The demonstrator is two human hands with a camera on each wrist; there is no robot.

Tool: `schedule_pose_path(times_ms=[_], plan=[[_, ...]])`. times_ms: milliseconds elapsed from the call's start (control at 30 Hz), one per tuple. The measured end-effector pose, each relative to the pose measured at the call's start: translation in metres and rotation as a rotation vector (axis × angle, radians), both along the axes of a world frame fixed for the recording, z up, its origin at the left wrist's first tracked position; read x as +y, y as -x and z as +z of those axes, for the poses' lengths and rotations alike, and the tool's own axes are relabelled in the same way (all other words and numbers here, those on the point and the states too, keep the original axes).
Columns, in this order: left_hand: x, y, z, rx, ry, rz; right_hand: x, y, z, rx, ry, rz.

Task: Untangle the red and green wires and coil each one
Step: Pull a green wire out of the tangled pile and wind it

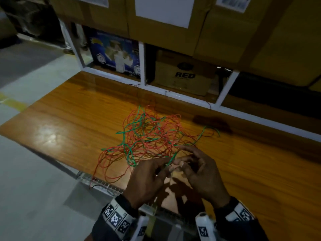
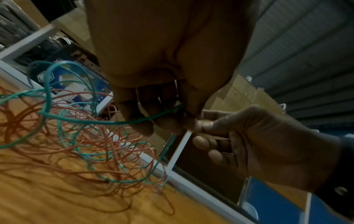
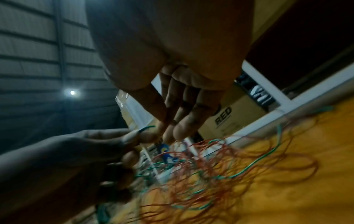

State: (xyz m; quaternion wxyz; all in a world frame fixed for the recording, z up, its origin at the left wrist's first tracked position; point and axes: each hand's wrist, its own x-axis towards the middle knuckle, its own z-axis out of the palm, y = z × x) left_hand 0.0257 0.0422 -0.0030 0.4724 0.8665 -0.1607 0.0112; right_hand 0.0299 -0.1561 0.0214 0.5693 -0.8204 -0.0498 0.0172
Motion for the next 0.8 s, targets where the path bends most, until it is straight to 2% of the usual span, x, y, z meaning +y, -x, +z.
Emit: schedule_pose_path(times_ms=[100, 233, 300, 367, 467, 533, 633, 733, 800], plan=[[0.000, -0.011, -0.012, 0.002, -0.180, 0.038, -0.040, -0.038, -0.022, 0.006, 0.193, -0.104], [-0.005, -0.016, -0.029, 0.103, -0.348, -0.107, -0.103, -0.115, -0.046, 0.040, 0.490, -0.190], [-0.008, -0.015, -0.041, 0.111, -0.447, -0.106, -0.117, -0.148, -0.050, 0.070, 0.692, -0.107], [-0.008, -0.016, -0.053, 0.080, -0.541, -0.037, -0.117, -0.169, -0.057, 0.077, 0.922, 0.036], [-0.009, -0.023, -0.061, 0.033, -0.577, 0.052, -0.104, -0.176, -0.061, 0.055, 1.131, 0.199], [-0.011, -0.028, -0.057, 0.021, -0.598, 0.110, -0.100, -0.173, -0.061, 0.009, 1.191, 0.240], [-0.011, -0.034, -0.048, 0.105, -0.589, 0.172, -0.105, -0.165, -0.052, -0.031, 1.183, 0.256], [-0.013, -0.032, -0.027, 0.151, -0.587, 0.223, -0.121, -0.147, -0.026, -0.121, 1.082, 0.237], [-0.023, -0.027, -0.006, 0.081, -0.574, 0.281, -0.134, -0.129, -0.001, -0.207, 0.971, 0.204]])
